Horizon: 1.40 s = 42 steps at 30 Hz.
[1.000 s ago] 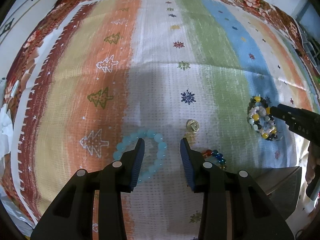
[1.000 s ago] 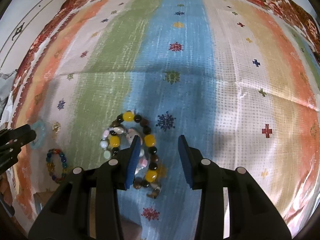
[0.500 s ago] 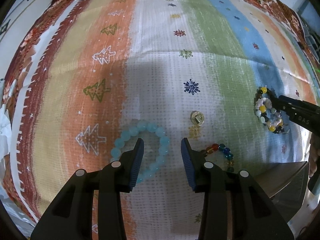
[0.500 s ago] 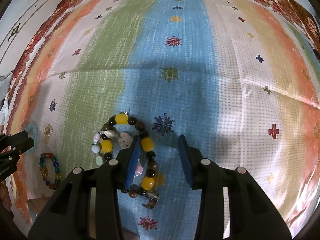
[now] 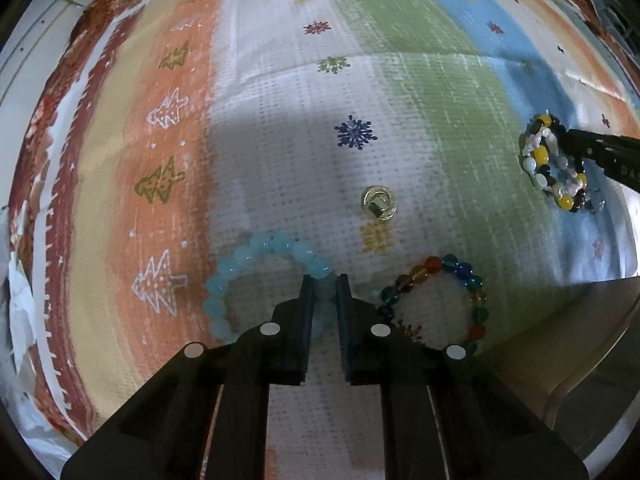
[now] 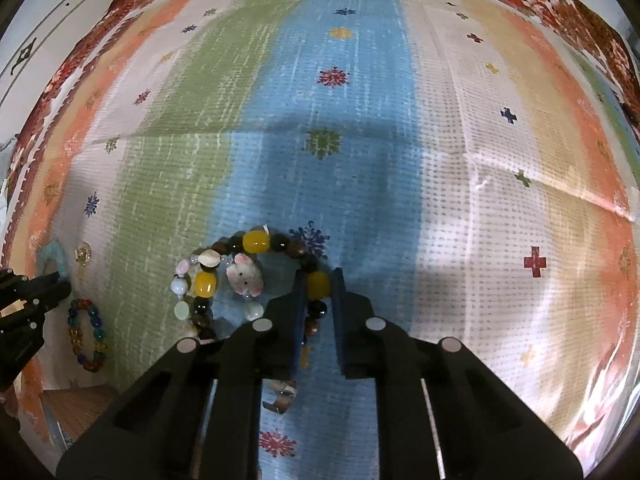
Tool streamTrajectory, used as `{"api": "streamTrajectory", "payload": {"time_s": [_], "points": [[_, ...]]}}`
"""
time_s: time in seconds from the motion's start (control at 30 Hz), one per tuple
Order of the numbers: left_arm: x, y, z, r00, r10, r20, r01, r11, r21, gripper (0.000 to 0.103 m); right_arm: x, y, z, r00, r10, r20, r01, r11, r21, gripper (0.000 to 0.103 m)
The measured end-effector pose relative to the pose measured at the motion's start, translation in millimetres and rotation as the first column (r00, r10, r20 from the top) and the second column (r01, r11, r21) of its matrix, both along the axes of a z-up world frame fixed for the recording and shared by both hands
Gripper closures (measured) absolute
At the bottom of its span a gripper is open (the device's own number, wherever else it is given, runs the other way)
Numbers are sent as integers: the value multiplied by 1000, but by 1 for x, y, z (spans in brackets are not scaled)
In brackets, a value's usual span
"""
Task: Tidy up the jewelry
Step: 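Move the left gripper to the light blue bracelet while the right gripper reaches the black-yellow bracelet, then grasp the light blue bracelet with the left gripper while the right gripper grasps the black-yellow bracelet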
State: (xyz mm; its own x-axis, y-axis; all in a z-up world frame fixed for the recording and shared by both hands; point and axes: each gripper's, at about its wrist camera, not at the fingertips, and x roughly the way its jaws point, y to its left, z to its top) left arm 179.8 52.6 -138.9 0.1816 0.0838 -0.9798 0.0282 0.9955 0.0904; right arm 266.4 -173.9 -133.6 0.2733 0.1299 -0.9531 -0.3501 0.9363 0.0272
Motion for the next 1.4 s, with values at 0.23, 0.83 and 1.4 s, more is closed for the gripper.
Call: {"api": "streamTrajectory", "payload": {"time_s": [0.23, 0.83, 1.4], "points": [[0, 8, 14, 999, 39, 31, -36, 997, -71, 92, -1, 0, 2, 1000, -3, 2, 3, 1000, 8, 90], [1, 19, 40, 987, 88, 135, -67, 985, -159, 92, -8, 13, 5, 999, 44, 26, -42, 998, -48, 90], [-3, 16, 68, 970, 111, 215, -83, 987, -136, 92, -40, 11, 78, 972, 84, 221, -92, 995, 25, 90]]}}
